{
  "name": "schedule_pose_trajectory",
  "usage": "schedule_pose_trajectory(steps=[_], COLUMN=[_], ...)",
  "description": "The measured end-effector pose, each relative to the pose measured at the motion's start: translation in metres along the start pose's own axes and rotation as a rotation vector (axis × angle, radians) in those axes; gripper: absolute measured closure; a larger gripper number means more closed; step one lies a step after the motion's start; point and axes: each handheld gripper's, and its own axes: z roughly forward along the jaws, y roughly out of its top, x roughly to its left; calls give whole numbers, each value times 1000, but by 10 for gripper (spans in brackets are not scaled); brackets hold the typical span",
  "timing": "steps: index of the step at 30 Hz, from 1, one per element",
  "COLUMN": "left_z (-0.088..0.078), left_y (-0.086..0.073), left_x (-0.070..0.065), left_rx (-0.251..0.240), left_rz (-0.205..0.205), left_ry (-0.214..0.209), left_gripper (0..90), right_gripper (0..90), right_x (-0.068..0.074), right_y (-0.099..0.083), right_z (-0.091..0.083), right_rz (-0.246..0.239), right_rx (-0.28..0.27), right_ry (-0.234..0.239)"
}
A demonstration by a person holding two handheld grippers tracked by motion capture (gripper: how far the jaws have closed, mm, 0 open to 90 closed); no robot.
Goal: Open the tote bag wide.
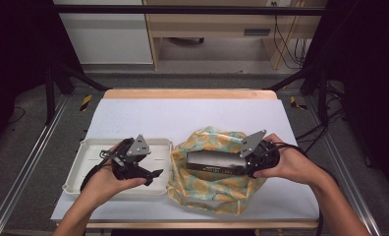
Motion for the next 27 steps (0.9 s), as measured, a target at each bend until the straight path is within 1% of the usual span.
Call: schedule_pose_trajectory(steps=[1,3,5,8,9,12,15,19,21,22,24,25,27], left_z=[0,1,2,3,3,3,3,3,2,1,0,0,-1], left_y=[1,1,2,2,2,1,1,5,7,8,9,10,12], left_x=[0,-1,-2,-3,-3,-3,-2,-2,-4,-4,-4,-5,-5], left_rx=[0,-3,-1,5,7,9,13,11,4,6,6,3,2], left_rz=[1,4,6,9,10,11,10,16,20,25,32,35,42], left_ry=[0,-2,-2,-6,-7,-6,-1,-2,-2,-2,-1,-4,-16], left_gripper=[118,118,118,118,118,117,117,117,117,117,117,117,118], right_gripper=[432,432,433,433,433,433,433,433,433,432,432,432,432], right_x=[1,2,6,14,15,18,18,15,13,12,11,10,9], right_y=[1,2,3,3,2,-3,-6,-5,-3,-2,0,1,2], right_z=[-1,2,9,21,23,25,16,3,-3,-7,-12,-15,-18], right_rz=[5,-4,-15,-56,-72,-80,-62,-30,-25,-24,-21,-19,-13], right_rx=[-2,5,16,60,74,87,51,-9,-30,-52,-69,-71,-84], right_ry=[1,1,15,50,52,61,58,36,23,17,4,9,0])
